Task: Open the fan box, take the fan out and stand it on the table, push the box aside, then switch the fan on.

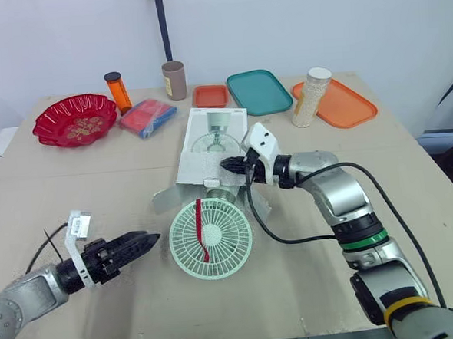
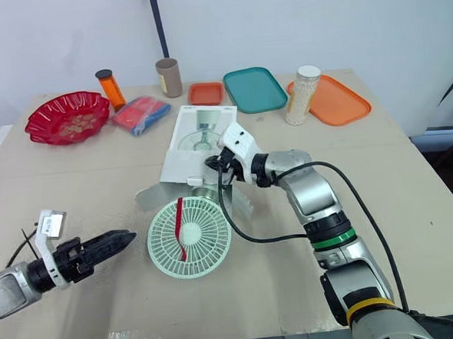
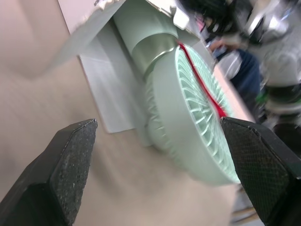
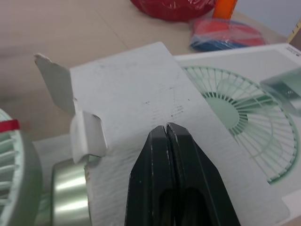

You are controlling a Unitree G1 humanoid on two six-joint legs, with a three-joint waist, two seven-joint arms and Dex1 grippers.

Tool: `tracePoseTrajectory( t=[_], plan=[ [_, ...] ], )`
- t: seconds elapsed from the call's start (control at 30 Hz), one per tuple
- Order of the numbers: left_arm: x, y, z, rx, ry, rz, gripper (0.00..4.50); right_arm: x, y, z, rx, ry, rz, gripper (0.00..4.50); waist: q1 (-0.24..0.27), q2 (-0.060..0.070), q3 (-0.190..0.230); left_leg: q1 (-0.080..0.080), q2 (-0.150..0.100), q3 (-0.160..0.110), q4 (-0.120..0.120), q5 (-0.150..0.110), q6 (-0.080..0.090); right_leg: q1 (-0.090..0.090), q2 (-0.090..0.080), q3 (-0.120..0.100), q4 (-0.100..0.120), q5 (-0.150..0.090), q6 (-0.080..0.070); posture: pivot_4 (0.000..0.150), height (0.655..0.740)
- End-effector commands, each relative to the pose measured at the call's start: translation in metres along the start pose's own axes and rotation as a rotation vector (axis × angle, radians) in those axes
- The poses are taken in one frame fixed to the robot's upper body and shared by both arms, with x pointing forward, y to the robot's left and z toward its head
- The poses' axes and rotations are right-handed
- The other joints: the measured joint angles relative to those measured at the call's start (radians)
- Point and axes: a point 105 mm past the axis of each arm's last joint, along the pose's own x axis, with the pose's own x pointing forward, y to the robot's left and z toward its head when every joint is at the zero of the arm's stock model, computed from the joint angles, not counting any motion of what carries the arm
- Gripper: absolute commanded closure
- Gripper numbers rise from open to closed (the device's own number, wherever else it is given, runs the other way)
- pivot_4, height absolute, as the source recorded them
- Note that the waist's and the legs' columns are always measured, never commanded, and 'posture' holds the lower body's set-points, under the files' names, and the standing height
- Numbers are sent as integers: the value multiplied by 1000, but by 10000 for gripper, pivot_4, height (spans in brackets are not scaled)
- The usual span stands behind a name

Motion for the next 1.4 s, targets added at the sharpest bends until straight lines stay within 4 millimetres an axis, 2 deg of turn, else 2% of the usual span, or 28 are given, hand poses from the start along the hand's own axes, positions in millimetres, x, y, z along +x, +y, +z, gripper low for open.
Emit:
tracePoseTrajectory(
  t=[0.03,0.2,0.3,0.37,0.5,0.6,0.73,0.83,1.0,1.1,1.2,1.4],
  plan=[
    [-4,-3,13,239,0,7,382,-9,5,29,-39,-128,38,45000,0,0,0,0,0,0,0,0,0,0,0,0,0,0,0,1500,7400],
    [-2,-1,0,592,115,11,382,-19,12,50,-40,-235,94,45000,0,0,1,0,1,1,0,0,0,0,0,0,-1,0,-1,1500,7400],
    [-1,-4,-9,848,143,-38,382,-34,15,55,-36,-279,124,45000,1,0,1,0,1,1,0,0,0,0,0,0,-1,1,-1,1500,7400],
    [0,-2,-9,934,132,-30,382,-46,17,51,-40,-275,143,45000,5,0,1,0,1,1,0,0,0,0,0,-1,-2,1,-1,1500,7400],
    [3,7,-1,1198,98,-35,382,-69,18,26,-62,-182,156,45000,14,0,1,0,1,1,0,0,1,1,-1,-2,-2,1,0,1500,7400],
    [-1,16,-5,1362,123,-65,382,-84,26,11,-88,-121,182,45000,17,0,1,0,1,1,0,1,2,1,-1,-2,-2,2,-1,1500,7400],
    [-4,19,-12,1534,124,-136,382,-100,41,-6,-112,-54,253,45000,9,0,2,0,2,4,0,0,3,1,-1,-2,-2,2,-1,1500,7400],
    [2,15,-14,1659,76,-192,382,-113,50,-14,-114,-19,296,45000,12,0,2,0,2,4,1,0,3,1,-1,-2,-2,3,0,1500,7400],
    [8,18,-14,1852,12,-211,382,-127,53,-16,-70,-14,281,45000,19,-1,2,1,1,4,2,1,4,3,-1,-2,-2,4,1,1500,7400],
    [13,24,-6,1933,-24,-190,382,-135,54,-14,-34,-25,250,45000,19,-1,2,1,2,5,2,1,4,3,-1,-2,-2,5,0,1500,7400],
    [24,22,-6,2041,-51,-253,382,-139,56,-14,-23,-17,223,45000,22,-2,2,1,1,5,2,1,4,3,-1,-2,-2,6,1,1500,7400],
    [41,10,-7,2105,-176,-320,382,-138,58,-17,-26,-2,189,45000,22,-3,1,1,1,6,3,1,4,3,-1,-2,-2,7,3,1500,7400]
  ],
)
